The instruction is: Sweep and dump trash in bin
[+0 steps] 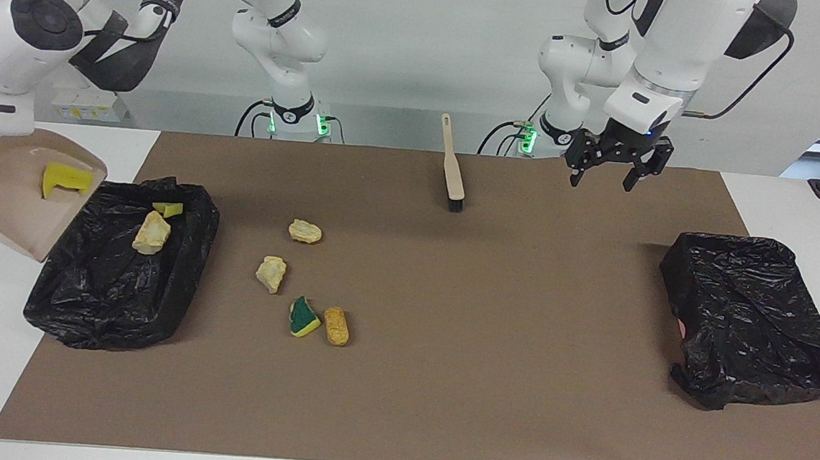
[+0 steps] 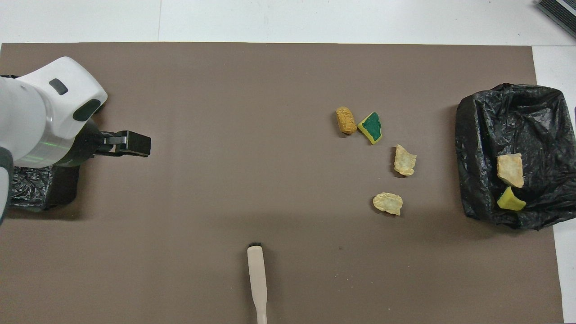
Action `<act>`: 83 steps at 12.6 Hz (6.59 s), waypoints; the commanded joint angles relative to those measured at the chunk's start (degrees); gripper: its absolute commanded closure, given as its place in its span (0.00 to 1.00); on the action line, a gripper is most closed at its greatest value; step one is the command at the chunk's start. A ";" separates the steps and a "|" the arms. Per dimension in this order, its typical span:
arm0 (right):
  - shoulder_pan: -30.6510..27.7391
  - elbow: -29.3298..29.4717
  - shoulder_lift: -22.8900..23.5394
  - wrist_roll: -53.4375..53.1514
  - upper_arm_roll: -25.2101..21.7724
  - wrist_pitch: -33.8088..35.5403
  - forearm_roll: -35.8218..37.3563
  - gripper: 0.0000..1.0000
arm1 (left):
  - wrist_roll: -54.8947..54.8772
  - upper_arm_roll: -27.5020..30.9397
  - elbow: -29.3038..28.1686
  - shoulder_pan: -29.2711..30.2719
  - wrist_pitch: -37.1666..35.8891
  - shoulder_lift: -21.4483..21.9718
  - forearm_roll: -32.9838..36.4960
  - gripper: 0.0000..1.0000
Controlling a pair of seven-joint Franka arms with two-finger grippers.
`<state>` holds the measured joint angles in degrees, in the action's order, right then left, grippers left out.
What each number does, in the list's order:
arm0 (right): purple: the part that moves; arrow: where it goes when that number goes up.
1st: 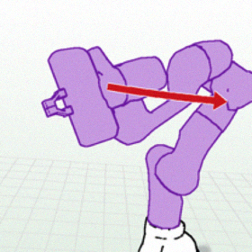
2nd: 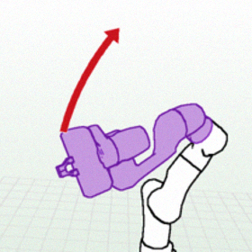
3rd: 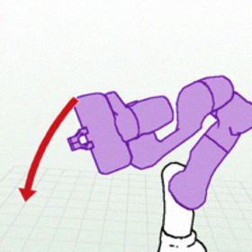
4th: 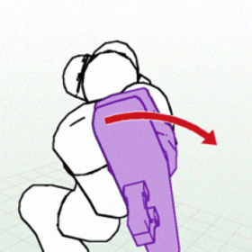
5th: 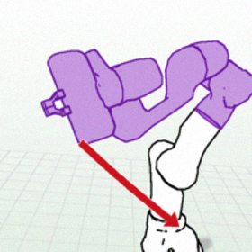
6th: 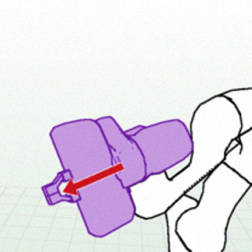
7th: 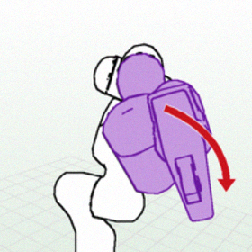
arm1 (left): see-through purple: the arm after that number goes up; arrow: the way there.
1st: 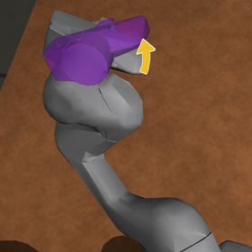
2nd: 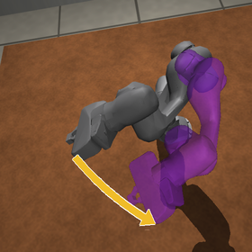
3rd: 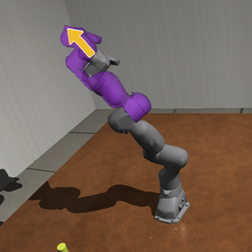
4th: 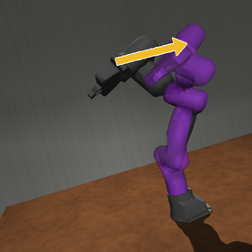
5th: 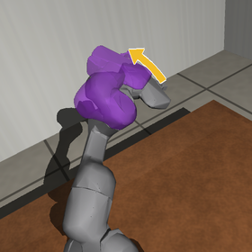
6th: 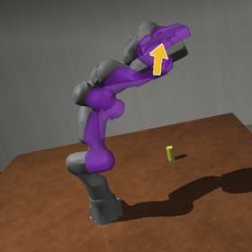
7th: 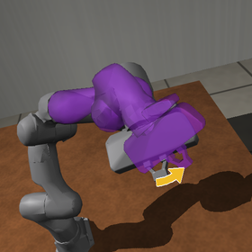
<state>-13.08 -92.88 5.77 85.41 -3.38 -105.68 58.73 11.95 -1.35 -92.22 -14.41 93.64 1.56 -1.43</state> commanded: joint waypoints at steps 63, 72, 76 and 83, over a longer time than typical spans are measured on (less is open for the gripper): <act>61.14 -19.94 1.11 -123.98 1.35 -9.63 -67.77 0.00 | -13.00 -0.93 7.76 7.29 -14.01 1.07 0.73 0.00; 78.11 -41.32 -9.11 -137.96 1.53 -22.64 -68.04 0.00 | -9.34 -2.08 -1.19 -3.93 -2.70 1.87 0.11 0.00; 79.35 -41.85 -8.32 -137.44 1.44 -22.82 -67.95 0.09 | -3.79 -2.08 -5.07 -11.59 6.89 -1.29 0.11 0.00; 79.44 -41.50 -5.94 -136.21 1.53 -26.95 -67.78 0.43 | 6.93 -2.08 -4.99 -20.21 19.98 -13.32 0.64 0.00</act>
<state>66.22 -134.04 0.04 -52.20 -1.70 -131.65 -8.11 15.04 -4.35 -97.15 -31.51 109.81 -8.25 -1.48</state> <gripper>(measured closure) 0.282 0.000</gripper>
